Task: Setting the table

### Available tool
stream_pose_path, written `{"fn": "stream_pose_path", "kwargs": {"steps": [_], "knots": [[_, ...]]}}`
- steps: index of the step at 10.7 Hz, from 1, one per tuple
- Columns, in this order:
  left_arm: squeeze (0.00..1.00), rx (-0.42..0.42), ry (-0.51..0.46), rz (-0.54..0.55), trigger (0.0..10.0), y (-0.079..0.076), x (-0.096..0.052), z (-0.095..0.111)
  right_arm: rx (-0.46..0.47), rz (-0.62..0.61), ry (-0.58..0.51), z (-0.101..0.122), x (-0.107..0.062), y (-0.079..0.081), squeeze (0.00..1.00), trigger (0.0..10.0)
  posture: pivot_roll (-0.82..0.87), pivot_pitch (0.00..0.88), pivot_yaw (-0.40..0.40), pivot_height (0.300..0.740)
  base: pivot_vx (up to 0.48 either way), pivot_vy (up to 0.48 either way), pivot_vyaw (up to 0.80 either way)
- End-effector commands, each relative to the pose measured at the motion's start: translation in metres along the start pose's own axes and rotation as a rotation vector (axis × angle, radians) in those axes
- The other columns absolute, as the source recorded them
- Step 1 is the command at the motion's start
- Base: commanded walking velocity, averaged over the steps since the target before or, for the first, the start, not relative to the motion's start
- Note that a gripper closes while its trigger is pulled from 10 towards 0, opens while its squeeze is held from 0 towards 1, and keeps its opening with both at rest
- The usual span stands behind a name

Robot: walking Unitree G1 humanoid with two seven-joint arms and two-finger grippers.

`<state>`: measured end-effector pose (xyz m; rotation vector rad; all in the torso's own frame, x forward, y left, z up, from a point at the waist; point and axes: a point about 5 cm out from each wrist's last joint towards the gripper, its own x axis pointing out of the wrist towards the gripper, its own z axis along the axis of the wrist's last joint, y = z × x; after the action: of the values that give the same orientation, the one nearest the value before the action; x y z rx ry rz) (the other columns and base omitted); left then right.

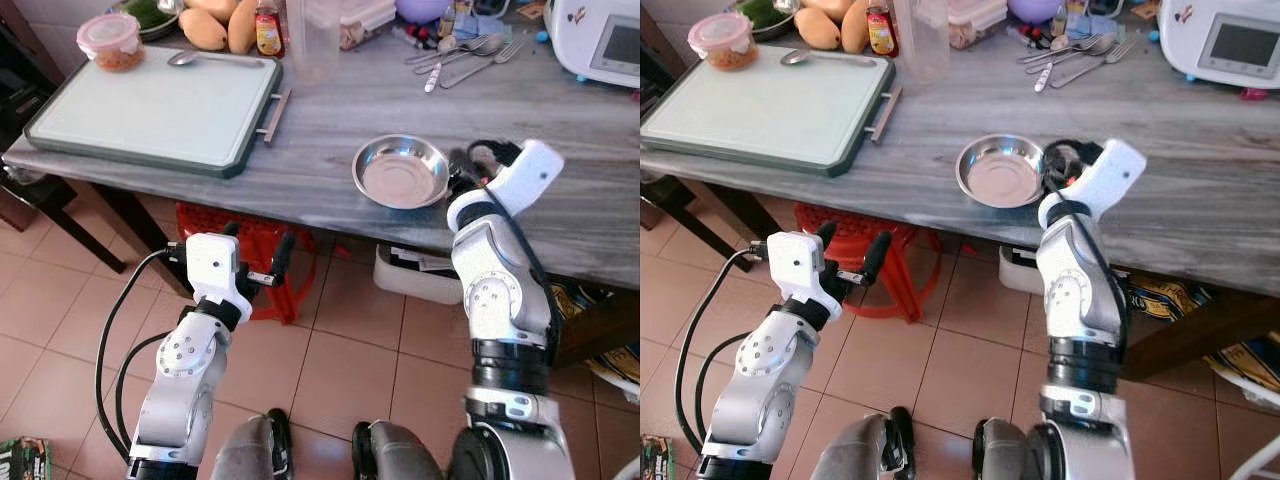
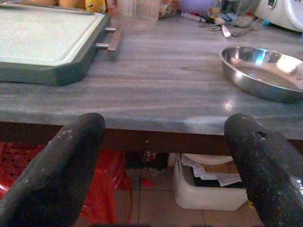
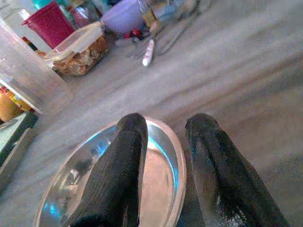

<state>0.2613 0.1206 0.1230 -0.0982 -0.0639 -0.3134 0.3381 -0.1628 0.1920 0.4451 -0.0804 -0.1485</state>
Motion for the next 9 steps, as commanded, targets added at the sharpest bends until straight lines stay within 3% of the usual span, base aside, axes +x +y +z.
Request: {"fn": "stream_pose_path", "kwargs": {"steps": [1,2,3,5,8,9], "knots": [[0.00,0.015,-0.003,0.019,10.0,0.002,-0.002,0.002,-0.043,0.026,-0.033,0.003,-0.003,0.003,0.00,10.0,-0.07,0.205,0.039,0.740,0.000,0.000,0.00],[0.00,0.018,-0.001,0.027,10.0,0.002,-0.002,0.002,-0.109,0.055,-0.068,0.006,-0.006,0.004,0.00,10.0,-0.07,0.203,0.039,0.740,0.000,0.000,0.00],[0.00,0.022,-0.003,0.047,10.0,0.004,0.000,0.003,-0.330,0.128,-0.153,0.011,-0.017,0.006,0.00,10.0,-0.07,0.197,0.033,0.740,0.000,0.000,0.00],[0.00,0.040,-0.013,0.104,10.0,0.007,0.002,0.006,-0.554,0.167,-0.201,0.006,-0.040,-0.006,0.00,10.0,-0.07,0.195,0.024,0.740,0.000,0.000,0.00],[0.00,0.072,-0.030,0.174,10.0,0.015,0.005,0.006,-0.639,0.127,-0.119,-0.009,-0.074,-0.042,0.00,10.0,-0.08,0.173,0.028,0.740,0.000,0.000,0.00],[0.00,0.076,-0.027,0.177,10.0,0.016,0.006,0.005,-0.640,0.100,-0.096,-0.013,-0.078,-0.048,0.00,10.0,-0.08,0.171,0.029,0.740,0.000,0.000,0.00]]}}
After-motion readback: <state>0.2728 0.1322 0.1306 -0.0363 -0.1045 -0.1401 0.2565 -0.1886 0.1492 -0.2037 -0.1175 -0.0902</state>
